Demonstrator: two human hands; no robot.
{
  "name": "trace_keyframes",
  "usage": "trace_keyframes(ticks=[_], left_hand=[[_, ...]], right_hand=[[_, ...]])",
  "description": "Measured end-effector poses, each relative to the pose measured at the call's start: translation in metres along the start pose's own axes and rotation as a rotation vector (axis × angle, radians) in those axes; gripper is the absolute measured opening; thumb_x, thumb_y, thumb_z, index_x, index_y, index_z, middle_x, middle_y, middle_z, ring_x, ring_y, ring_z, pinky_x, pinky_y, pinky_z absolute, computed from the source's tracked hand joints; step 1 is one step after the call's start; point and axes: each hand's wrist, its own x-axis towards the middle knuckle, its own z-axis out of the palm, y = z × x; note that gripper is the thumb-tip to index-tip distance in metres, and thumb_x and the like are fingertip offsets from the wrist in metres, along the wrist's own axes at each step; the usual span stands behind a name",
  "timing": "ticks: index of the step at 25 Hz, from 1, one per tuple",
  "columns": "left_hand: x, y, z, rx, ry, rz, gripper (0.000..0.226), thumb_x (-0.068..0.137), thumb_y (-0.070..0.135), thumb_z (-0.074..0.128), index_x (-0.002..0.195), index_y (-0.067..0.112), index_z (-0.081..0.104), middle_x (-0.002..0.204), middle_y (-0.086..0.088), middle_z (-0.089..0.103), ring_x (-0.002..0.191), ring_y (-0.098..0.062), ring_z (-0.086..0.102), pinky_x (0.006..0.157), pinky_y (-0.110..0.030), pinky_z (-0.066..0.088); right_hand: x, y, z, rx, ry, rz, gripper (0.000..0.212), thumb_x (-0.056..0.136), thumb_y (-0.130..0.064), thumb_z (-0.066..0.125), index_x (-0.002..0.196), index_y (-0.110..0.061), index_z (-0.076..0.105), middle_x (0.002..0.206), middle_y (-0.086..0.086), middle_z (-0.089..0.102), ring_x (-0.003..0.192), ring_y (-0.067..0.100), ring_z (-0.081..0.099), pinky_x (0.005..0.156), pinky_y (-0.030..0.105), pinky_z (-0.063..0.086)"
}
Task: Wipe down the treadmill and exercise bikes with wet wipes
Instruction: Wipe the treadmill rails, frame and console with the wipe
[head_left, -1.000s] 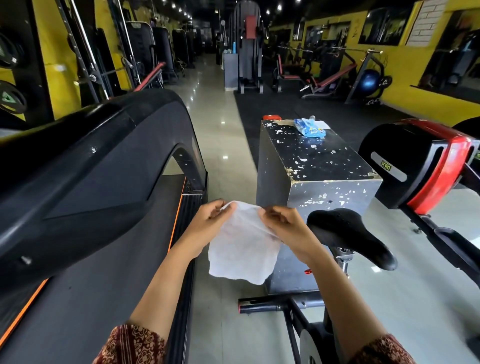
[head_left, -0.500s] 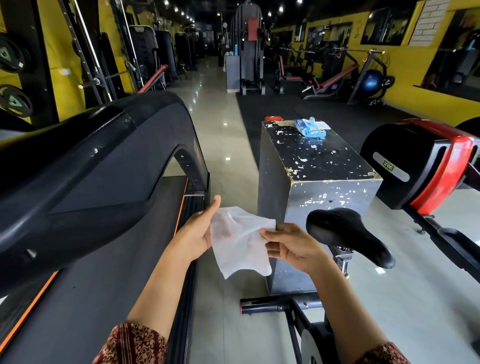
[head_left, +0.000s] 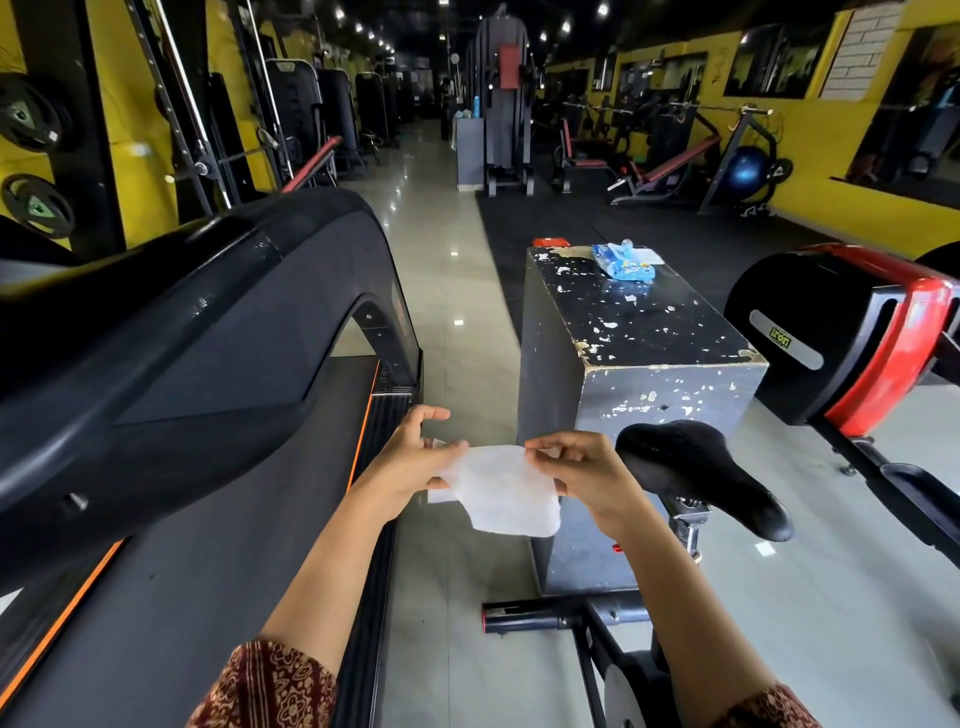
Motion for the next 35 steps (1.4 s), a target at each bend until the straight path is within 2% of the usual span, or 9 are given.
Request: trace_keyframes(ticks=[4, 8, 12, 15, 21, 25, 30, 34, 35], left_hand=[[-0.004, -0.002, -0.003, 0.204, -0.088, 0.049, 0.080, 0.072, -0.004, 0.077, 0.132, 0.037, 0.043, 0.107, -0.013, 0.059, 0.092, -0.017, 0.056, 0.079, -0.023, 0.048], [0.000, -0.003, -0.009, 0.230, -0.066, 0.045, 0.054, 0.080, 0.004, 0.074, 0.123, 0.029, 0.053, 0.091, -0.010, 0.061, 0.085, -0.016, 0.056, 0.073, -0.026, 0.049], [0.002, -0.005, -0.014, 0.050, 0.023, 0.049, 0.045, 0.080, 0.000, 0.073, 0.115, 0.021, 0.055, 0.080, -0.011, 0.059, 0.079, -0.020, 0.061, 0.082, -0.040, 0.056], [0.001, -0.004, -0.015, 0.048, 0.094, 0.093, 0.039, 0.079, -0.003, 0.073, 0.110, 0.017, 0.060, 0.077, -0.010, 0.060, 0.074, -0.016, 0.060, 0.067, -0.027, 0.054], [0.003, -0.008, -0.013, 0.188, 0.136, 0.188, 0.028, 0.080, 0.000, 0.073, 0.099, 0.021, 0.072, 0.081, -0.001, 0.062, 0.080, -0.012, 0.058, 0.080, -0.023, 0.048], [0.001, -0.009, -0.012, 0.115, 0.152, 0.223, 0.029, 0.082, -0.003, 0.070, 0.096, 0.022, 0.074, 0.095, -0.001, 0.070, 0.091, -0.010, 0.063, 0.081, -0.011, 0.046], [-0.009, -0.007, -0.006, -0.132, 0.260, 0.266, 0.027, 0.072, -0.004, 0.078, 0.090, 0.017, 0.074, 0.082, 0.000, 0.069, 0.074, -0.005, 0.063, 0.068, -0.006, 0.048], [-0.007, -0.008, -0.002, -0.027, 0.324, 0.392, 0.021, 0.073, -0.006, 0.076, 0.090, 0.008, 0.074, 0.076, 0.005, 0.068, 0.062, 0.005, 0.061, 0.065, -0.006, 0.046], [-0.006, -0.008, -0.001, 0.040, 0.337, 0.424, 0.019, 0.075, -0.005, 0.075, 0.090, 0.007, 0.074, 0.075, 0.007, 0.067, 0.062, 0.006, 0.059, 0.065, -0.005, 0.045]], right_hand=[[0.001, -0.001, 0.001, -0.045, 0.045, -0.084, 0.017, 0.079, -0.002, 0.074, 0.091, -0.013, 0.071, 0.080, 0.006, 0.065, 0.078, 0.018, 0.058, 0.074, 0.029, 0.046], [0.000, -0.002, 0.001, -0.082, 0.070, -0.152, 0.017, 0.079, -0.001, 0.074, 0.086, -0.016, 0.072, 0.081, -0.002, 0.069, 0.075, 0.015, 0.058, 0.072, 0.022, 0.046], [0.001, 0.002, 0.002, -0.123, 0.127, -0.160, 0.022, 0.077, 0.002, 0.074, 0.086, -0.018, 0.071, 0.085, 0.003, 0.068, 0.072, 0.014, 0.059, 0.066, 0.016, 0.046], [0.002, 0.004, 0.002, -0.210, 0.118, -0.153, 0.028, 0.071, -0.006, 0.082, 0.096, -0.013, 0.073, 0.087, 0.001, 0.067, 0.072, 0.015, 0.056, 0.069, 0.021, 0.046], [0.002, 0.003, 0.004, -0.367, 0.163, -0.188, 0.035, 0.070, -0.009, 0.082, 0.104, -0.010, 0.072, 0.095, 0.001, 0.065, 0.069, 0.003, 0.051, 0.053, 0.005, 0.039], [0.003, 0.005, 0.002, -0.330, 0.203, -0.171, 0.031, 0.074, -0.011, 0.081, 0.103, -0.011, 0.073, 0.089, 0.001, 0.068, 0.073, 0.015, 0.059, 0.062, 0.007, 0.041], [0.004, 0.002, -0.003, -0.348, 0.180, -0.173, 0.024, 0.075, -0.010, 0.079, 0.099, -0.010, 0.074, 0.086, 0.002, 0.069, 0.077, 0.018, 0.061, 0.065, 0.013, 0.043], [0.005, -0.003, -0.003, -0.403, 0.169, -0.172, 0.003, 0.081, -0.013, 0.075, 0.081, -0.014, 0.072, 0.067, -0.011, 0.056, 0.064, 0.004, 0.048, 0.056, 0.009, 0.034], [0.005, -0.004, -0.004, -0.409, 0.167, -0.168, 0.010, 0.082, -0.015, 0.074, 0.073, -0.017, 0.068, 0.064, -0.012, 0.054, 0.064, 0.005, 0.046, 0.056, 0.012, 0.033]])
